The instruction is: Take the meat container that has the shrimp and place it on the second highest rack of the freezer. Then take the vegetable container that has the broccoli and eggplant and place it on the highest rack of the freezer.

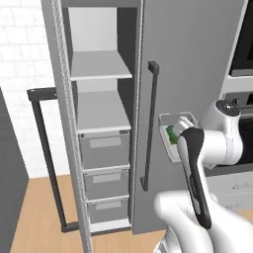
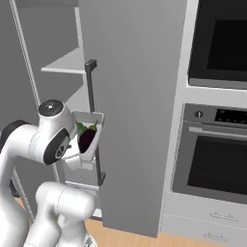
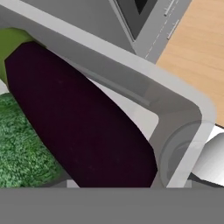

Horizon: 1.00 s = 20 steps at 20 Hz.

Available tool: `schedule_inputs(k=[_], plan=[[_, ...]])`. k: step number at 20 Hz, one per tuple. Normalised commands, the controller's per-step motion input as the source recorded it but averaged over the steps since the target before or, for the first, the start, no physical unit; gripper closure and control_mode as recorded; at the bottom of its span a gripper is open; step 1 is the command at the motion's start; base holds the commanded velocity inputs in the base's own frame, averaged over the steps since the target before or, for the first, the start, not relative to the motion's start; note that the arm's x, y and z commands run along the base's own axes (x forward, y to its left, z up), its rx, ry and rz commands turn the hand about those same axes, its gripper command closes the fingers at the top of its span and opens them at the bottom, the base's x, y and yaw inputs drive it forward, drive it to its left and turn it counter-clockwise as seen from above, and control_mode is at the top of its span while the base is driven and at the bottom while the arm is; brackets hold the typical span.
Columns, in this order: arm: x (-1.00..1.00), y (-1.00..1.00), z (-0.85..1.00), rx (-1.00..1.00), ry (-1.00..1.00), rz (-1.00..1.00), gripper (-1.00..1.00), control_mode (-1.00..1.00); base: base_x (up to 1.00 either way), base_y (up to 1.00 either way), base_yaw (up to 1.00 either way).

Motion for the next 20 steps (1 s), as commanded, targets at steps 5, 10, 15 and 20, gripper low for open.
schedule_inputs(k=[5,10,15,20], plan=[[0.00,0.00,0.00,0.00,0.00,0.00,1.00,1.00,0.25,0.15,-0.03],[0.00,0.00,0.00,0.00,0.00,0.00,1.00,1.00,0.28,0.12,0.00],[0.00,0.00,0.00,0.00,0.00,0.00,1.00,1.00,0.38,0.48,0.00],[0.00,0.00,0.00,0.00,0.00,0.00,1.00,1.00,0.37,0.41,0.00]])
